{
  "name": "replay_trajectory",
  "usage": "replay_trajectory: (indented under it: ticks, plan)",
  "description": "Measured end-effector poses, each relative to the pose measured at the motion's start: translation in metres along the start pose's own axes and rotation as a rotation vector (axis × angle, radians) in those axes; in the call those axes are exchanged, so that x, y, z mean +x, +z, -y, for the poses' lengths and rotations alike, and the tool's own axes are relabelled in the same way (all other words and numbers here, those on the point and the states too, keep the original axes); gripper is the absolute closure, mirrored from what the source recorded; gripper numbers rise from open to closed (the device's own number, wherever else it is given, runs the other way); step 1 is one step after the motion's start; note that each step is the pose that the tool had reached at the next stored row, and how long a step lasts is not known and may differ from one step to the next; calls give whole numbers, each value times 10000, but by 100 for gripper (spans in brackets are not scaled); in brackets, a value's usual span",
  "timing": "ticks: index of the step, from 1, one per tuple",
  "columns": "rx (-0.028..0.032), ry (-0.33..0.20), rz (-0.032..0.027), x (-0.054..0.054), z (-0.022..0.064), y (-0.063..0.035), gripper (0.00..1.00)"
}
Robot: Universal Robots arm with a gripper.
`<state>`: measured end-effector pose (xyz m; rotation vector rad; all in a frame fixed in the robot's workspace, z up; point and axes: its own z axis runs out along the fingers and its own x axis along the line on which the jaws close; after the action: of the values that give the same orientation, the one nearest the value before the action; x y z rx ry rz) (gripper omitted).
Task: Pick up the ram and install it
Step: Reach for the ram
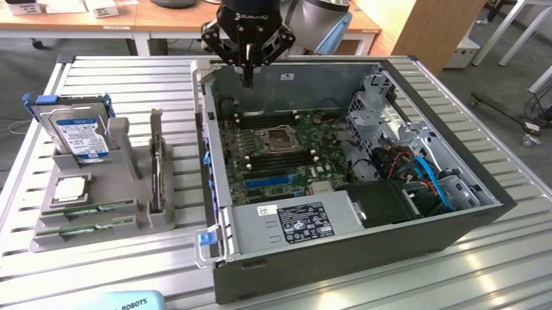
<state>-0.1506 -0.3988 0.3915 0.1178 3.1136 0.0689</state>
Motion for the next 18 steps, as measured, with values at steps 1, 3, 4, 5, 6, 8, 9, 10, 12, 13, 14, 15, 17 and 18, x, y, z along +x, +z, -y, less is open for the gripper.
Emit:
replay_trajectory:
  ticks: [1,3,4,5,6,8,9,10,12,13,14,15,17,18]
  plan:
    - [0,2,0,22,2,1,90]
    - [0,7,0,71,4,3,90]
    - [1,10,1,96,5,4,90]
    - [1,14,1,121,6,5,90]
    - [1,18,0,149,7,6,90]
    - [1,24,1,201,9,9,90]
    - [1,27,1,227,10,10,90]
    - [1,32,1,253,11,11,90]
    - [2,40,1,307,13,13,90]
    - [1,43,1,336,14,14,90]
    - [1,46,2,364,14,15,90]
    - [1,50,3,393,16,16,90]
    - [2,60,2,451,17,18,90]
    - [2,65,3,480,17,19,90]
